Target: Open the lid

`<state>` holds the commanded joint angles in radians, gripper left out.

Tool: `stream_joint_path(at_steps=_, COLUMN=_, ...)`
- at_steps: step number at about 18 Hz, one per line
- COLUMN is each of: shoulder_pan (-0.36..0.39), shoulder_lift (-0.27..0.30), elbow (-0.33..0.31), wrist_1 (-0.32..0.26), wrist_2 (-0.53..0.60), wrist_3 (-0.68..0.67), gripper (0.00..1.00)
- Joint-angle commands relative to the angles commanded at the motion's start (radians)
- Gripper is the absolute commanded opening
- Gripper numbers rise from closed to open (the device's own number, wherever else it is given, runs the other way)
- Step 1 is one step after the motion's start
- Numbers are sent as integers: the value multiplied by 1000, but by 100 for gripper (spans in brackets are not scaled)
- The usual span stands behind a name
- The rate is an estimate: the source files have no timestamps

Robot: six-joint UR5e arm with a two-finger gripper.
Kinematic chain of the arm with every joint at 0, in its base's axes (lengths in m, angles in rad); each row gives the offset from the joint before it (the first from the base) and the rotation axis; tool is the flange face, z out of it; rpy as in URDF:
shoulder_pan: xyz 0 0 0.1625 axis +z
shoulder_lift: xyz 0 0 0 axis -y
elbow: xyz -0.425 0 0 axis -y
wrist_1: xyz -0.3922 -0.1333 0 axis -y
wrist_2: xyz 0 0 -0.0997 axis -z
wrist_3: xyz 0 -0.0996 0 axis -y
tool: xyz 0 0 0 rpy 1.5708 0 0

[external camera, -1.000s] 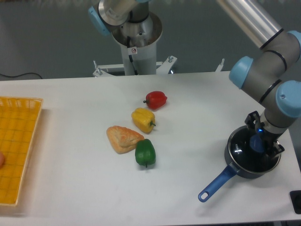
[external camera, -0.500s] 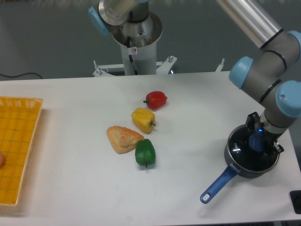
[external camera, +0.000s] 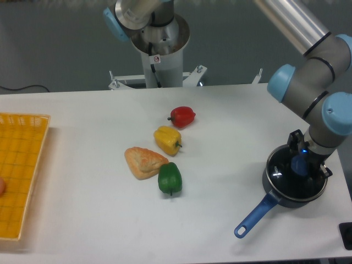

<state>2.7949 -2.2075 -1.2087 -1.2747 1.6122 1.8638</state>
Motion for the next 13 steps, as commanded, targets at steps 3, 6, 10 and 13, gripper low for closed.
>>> stream_joint_path(at_steps=3, shoulder_pan=0, shoulder_lift=25, elbow=-14, wrist_1=-6, wrist_2=2, wrist_3=-3, gripper=60)
stream_joint_path(at_steps=6, shoulder_pan=11, shoulder_lift=49, elbow=-37, wrist_1=-12, wrist_2=0, wrist_3=-5, gripper=60)
stream_joint_path(at_steps=10, shoulder_pan=11, shoulder_lift=80, elbow=-75, wrist_1=-11, wrist_2=2, wrist_3=-5, gripper=60)
stream_joint_path(at_steps=13, shoulder_pan=11, shoulder_lift=100, elbow=-92, wrist_1=-18, wrist_2=0, wrist_3=-5, gripper=60)
